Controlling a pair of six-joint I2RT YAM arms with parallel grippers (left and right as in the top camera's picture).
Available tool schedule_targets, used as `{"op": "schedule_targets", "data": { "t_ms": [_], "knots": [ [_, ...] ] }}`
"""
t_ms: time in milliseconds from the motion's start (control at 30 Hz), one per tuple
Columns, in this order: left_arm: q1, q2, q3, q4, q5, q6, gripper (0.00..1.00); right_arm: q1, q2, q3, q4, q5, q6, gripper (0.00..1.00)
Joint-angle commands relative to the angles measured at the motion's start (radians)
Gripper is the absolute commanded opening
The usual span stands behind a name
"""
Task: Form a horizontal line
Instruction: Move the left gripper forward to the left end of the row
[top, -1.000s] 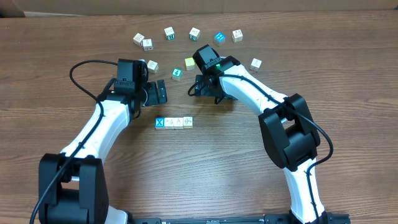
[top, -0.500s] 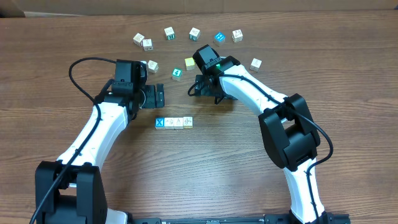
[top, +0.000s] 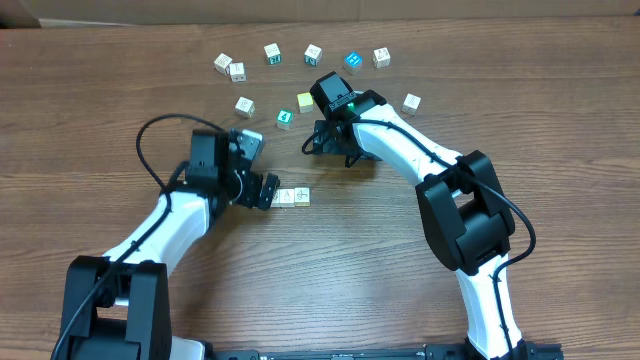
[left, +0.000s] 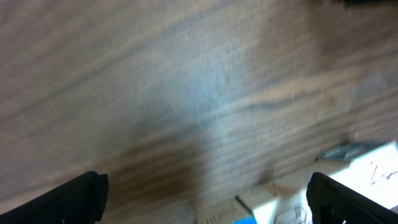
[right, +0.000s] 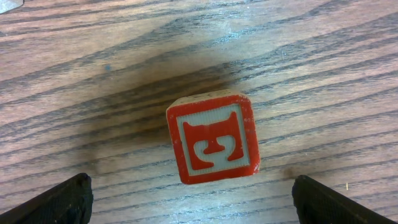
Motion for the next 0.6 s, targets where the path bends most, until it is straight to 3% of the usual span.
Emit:
{"op": "schedule_targets", "data": {
  "t_ms": [0, 233, 567],
  "knots": [
    [-0.001, -0.027, -0.082, 0.045, 0.029, 0.037, 0.99, -0.003, 0.004, -0.005, 0.004, 0.010, 0.000, 1.00],
    [-0.001, -0.069, -0.178, 0.089, 0.087, 0.155, 1.00, -0.003, 0.004, -0.005, 0.004, 0.010, 0.000, 1.00],
    [-0.001, -0.148, -0.300, 0.210, 0.089, 0.156, 1.00, -0.003, 0.004, -0.005, 0.004, 0.010, 0.000, 1.00]
  ]
}}
